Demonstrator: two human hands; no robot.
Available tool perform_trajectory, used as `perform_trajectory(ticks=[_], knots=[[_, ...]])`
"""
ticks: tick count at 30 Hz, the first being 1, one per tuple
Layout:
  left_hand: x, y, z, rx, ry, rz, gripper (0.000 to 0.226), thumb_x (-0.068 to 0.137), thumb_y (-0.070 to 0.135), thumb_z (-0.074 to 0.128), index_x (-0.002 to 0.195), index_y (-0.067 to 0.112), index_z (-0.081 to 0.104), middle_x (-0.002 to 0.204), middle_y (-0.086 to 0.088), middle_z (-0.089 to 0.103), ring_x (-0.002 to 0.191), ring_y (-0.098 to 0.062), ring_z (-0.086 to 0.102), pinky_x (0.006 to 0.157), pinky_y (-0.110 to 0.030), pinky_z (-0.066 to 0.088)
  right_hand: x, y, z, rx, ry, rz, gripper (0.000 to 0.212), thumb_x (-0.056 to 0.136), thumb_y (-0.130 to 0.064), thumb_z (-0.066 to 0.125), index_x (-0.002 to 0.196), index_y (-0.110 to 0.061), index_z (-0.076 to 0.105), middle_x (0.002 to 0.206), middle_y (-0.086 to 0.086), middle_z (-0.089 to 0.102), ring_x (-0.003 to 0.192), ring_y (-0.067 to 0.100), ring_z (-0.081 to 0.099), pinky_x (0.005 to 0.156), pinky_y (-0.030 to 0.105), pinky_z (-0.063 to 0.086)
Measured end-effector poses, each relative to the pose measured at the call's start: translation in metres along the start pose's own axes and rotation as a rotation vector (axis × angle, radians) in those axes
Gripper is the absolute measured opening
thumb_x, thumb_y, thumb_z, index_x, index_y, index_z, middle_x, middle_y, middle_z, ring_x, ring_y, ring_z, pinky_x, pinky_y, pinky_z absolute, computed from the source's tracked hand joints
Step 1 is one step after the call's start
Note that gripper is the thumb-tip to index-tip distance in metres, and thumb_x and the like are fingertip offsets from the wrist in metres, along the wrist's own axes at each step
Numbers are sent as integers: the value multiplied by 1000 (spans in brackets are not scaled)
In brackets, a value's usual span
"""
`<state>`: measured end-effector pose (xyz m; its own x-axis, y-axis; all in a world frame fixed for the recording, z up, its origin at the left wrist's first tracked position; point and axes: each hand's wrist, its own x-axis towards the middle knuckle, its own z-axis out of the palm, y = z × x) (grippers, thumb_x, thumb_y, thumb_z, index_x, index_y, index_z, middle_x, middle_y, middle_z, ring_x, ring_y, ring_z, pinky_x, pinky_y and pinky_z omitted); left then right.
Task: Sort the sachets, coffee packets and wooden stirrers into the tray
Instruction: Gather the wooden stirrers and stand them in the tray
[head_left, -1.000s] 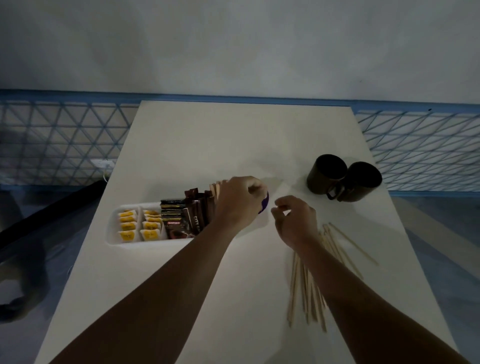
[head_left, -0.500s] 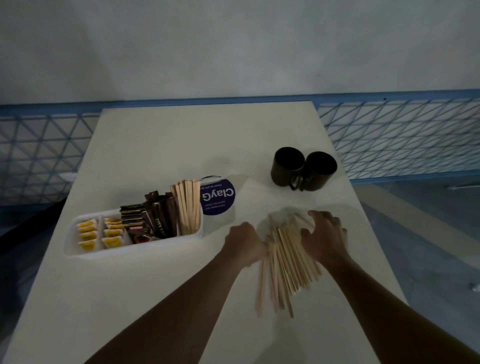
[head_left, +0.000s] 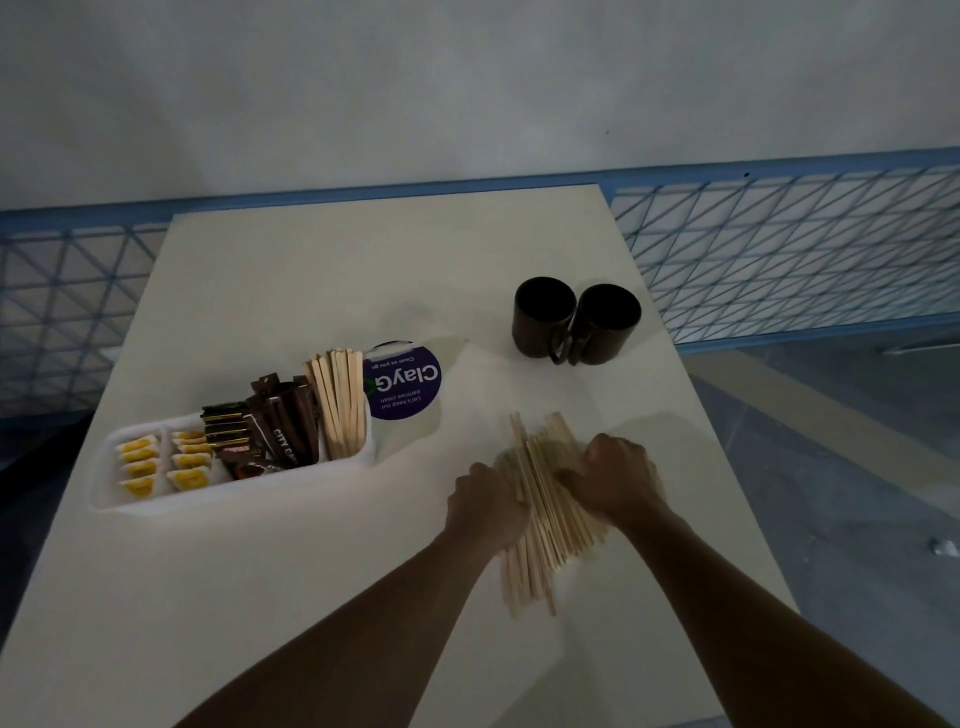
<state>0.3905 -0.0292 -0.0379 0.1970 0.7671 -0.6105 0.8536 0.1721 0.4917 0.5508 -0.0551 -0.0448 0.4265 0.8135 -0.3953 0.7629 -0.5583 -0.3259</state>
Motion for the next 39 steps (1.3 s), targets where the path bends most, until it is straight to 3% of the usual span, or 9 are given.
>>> perform_trajectory(ticks=[4,7,15,18,23,26,29,36,39], knots=[[-2,4,5,51,87,32,57,82,44,72,121,9,49,113,-7,59,98,-21,63,75,-28,54,-1,-3,6,56,-30,-48,31,83,-41,71,67,-18,57,61,-2,61,49,12,59,45,23,42],[-3,8,8,121,135,105,49,85,39,70,121,11,50,116,-7,54,104,-22,57,75,-27,47,-2,-4,8,89,-46,-60,27,82,-34,69,65,-17,58,60,0,63,48,14,62,44,22,43],[-1,11,9,107,196,139,35,90,30,66,114,7,54,111,-8,61,95,-20,62,74,-26,52,-3,-5,10,110,-40,-50,37,86,-37,64,59,-14,54,54,1,55,45,16,54,41,22,35],[0,10,7,69,196,114,32,91,29,64,112,6,54,106,-7,62,83,-16,57,67,-24,49,-1,-6,9,92,-41,-47,35,86,-35,65,62,-15,50,59,1,54,51,18,56,43,22,36],[1,9,4,127,186,122,23,90,20,63,107,6,58,106,-9,63,101,-26,62,83,-31,53,0,-8,8,64,-63,-18,23,79,-27,65,67,-12,52,71,8,58,70,30,61,51,27,40],[1,9,2,156,190,132,12,92,20,61,94,8,62,96,-7,67,91,-22,65,71,-23,46,-1,-9,7,76,-62,-29,27,80,-26,67,66,-15,47,69,3,54,65,24,57,47,24,37],[3,9,1,152,194,132,18,93,20,60,76,14,58,84,-4,69,71,-15,61,63,-21,44,-3,-13,7,58,-59,-34,24,81,-30,68,75,-13,52,76,5,58,69,23,61,52,27,46],[10,1,1,78,207,107,19,92,17,57,78,7,66,77,-5,69,63,-14,59,51,-18,40,-7,-18,9,2,-39,-51,25,87,-30,62,69,-16,51,72,4,60,62,20,61,52,29,51],[10,-1,0,40,203,95,21,90,16,56,71,10,61,62,2,57,55,-12,53,43,-14,30,-7,-15,10,2,-44,-45,27,91,-30,59,70,-15,53,68,2,59,54,15,57,43,24,39]])
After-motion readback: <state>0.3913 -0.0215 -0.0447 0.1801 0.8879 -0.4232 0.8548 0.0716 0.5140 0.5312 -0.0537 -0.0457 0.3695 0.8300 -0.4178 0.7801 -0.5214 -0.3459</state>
